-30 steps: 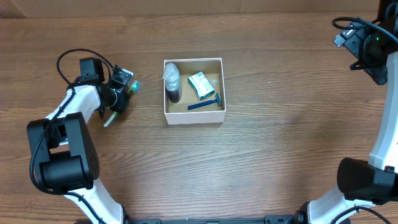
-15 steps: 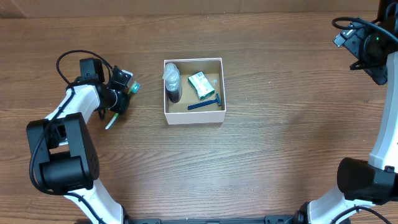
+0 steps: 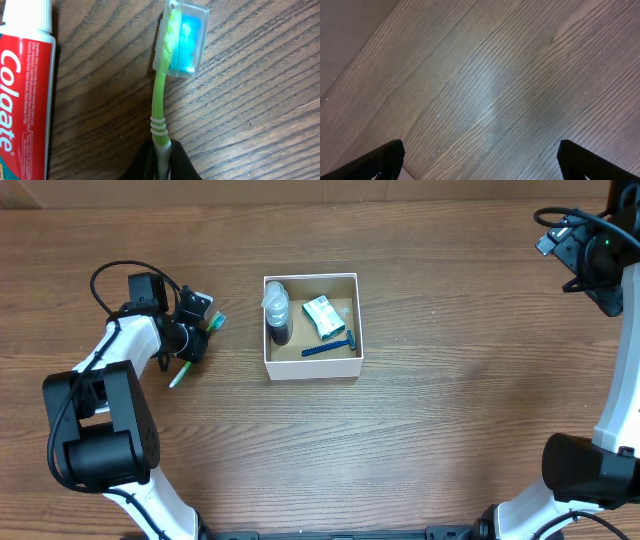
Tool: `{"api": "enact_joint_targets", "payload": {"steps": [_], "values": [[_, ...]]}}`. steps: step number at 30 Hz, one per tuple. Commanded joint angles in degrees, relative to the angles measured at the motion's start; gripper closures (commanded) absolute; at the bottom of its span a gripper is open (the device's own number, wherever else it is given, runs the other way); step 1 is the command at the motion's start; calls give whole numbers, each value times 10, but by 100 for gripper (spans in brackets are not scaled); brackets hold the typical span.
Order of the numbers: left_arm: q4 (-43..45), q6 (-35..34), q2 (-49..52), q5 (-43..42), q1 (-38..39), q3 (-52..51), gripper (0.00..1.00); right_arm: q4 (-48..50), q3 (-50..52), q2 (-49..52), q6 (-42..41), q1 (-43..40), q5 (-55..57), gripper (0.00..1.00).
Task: Pack container
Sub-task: 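Lower the left gripper onto the green toothbrush handle and grasp it, then carry the toothbrush with the left gripper and lower it into the box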
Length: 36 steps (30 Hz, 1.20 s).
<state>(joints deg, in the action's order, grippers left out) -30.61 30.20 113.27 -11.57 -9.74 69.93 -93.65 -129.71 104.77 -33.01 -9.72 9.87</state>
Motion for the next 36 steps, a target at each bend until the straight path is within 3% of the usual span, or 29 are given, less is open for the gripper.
{"api": "enact_joint_targets", "payload": {"steps": [1, 5, 12, 15, 22, 29, 36], "values": [[-17, -5, 41, 21, 4, 2, 96, 3, -3, -7, -2, -1, 4, 0], [-89, -34, 37, 21, 4, 76, 96, 3, -3, -7, -2, -1, 4, 0], [-300, -76, 37, 2, 4, 337, 96, 3, -3, -7, -2, -1, 4, 0], [-392, -75, 36, -57, 7, 484, 96, 3, -3, -7, -2, -1, 4, 0], [-502, -47, 17, -96, 75, 680, 96, 3, -3, -7, -2, -1, 4, 0], [-549, 73, -20, -54, 220, 704, 96, 3, -3, -7, -2, -1, 4, 0], [-548, 136, -9, -47, 300, 617, 95, 3, -3, -7, -2, -1, 4, 0]]}}
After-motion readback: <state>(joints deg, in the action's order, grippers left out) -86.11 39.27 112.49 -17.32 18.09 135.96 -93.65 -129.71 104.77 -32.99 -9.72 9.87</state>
